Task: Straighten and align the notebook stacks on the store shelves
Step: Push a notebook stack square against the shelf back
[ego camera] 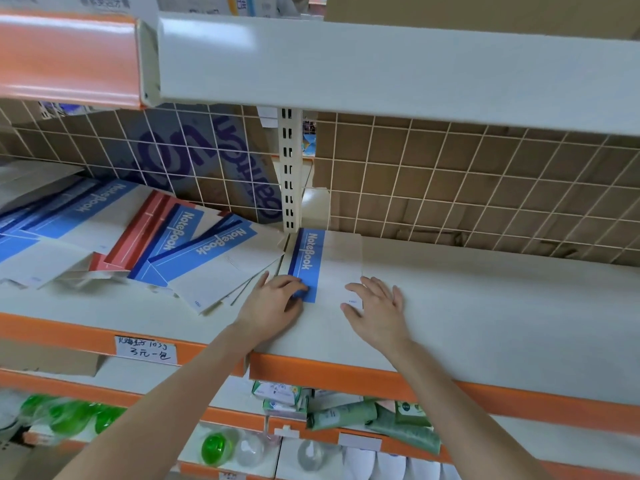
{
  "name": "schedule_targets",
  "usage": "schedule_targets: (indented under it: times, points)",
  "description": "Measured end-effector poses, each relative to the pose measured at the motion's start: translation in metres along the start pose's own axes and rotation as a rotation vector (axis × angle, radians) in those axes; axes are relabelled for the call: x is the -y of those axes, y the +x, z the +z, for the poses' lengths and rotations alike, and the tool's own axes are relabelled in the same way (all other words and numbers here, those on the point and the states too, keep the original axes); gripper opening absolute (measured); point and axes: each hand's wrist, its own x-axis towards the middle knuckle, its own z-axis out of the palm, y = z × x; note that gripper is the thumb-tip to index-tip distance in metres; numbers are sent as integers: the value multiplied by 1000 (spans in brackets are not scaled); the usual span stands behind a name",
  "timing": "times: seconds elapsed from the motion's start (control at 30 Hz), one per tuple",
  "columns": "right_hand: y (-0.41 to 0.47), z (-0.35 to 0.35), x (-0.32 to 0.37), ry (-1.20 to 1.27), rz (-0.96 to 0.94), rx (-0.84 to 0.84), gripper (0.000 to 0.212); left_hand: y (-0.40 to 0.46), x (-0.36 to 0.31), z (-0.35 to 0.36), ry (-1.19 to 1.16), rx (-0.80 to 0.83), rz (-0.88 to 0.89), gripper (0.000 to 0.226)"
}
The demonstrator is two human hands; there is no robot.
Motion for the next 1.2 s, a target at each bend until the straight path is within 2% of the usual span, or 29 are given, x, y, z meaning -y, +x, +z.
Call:
schedule_targets:
  times: [0.23, 0.33, 0.43, 0.5, 0.57, 0.63, 0.73, 0.87, 1.0, 1.2]
  points:
    - [0, -5, 5, 0, 15, 45, 40, 0, 8, -3, 46, 13, 80, 38]
    - [4, -11, 9, -43, 53, 92, 51, -4, 23, -15, 78, 7, 144, 41]
    - [9, -15, 29, -12, 48, 63, 61, -11, 57, -43, 129, 3, 123, 45]
    - [13, -14, 53, 21, -9, 76, 64, -20, 86, -66, 183, 72, 69, 59]
    - [17, -8, 84, 40, -75, 120, 69, -31, 114, -87, 267, 191, 38, 86]
    - [20, 2, 118, 63, -131, 178, 77, -42, 138, -102, 407, 298, 22, 97]
    - [26, 21, 167, 36, -190, 274, 89, -48, 163, -114, 587, 384, -19, 90]
    - [27, 43, 218, -43, -183, 328, 99, -50, 167, -112, 574, 375, -66, 77]
    - [24, 58, 238, -99, -149, 318, 90, -57, 166, -100, 534, 262, -84, 59]
    - [12, 62, 240, -194, -182, 250, 71, -74, 163, -95, 534, 149, -33, 52]
